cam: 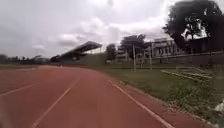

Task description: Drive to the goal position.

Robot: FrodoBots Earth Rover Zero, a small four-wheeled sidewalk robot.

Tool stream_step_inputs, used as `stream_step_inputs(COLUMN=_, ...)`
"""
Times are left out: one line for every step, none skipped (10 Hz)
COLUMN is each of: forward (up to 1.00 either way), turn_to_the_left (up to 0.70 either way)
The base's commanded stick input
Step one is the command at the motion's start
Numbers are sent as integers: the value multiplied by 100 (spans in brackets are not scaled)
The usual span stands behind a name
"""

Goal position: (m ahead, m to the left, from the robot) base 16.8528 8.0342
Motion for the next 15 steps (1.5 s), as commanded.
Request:
stream_step_inputs(forward=70, turn_to_the_left=13)
stream_step_inputs(forward=70, turn_to_the_left=9)
stream_step_inputs(forward=70, turn_to_the_left=1)
stream_step_inputs(forward=70, turn_to_the_left=5)
stream_step_inputs(forward=70, turn_to_the_left=3)
stream_step_inputs(forward=70, turn_to_the_left=8)
stream_step_inputs(forward=70, turn_to_the_left=12)
stream_step_inputs(forward=70, turn_to_the_left=5)
stream_step_inputs(forward=70, turn_to_the_left=14)
stream_step_inputs(forward=70, turn_to_the_left=14)
stream_step_inputs(forward=70, turn_to_the_left=14)
stream_step_inputs(forward=70, turn_to_the_left=14)
stream_step_inputs(forward=70, turn_to_the_left=14)
stream_step_inputs(forward=70, turn_to_the_left=14)
stream_step_inputs(forward=70, turn_to_the_left=14)
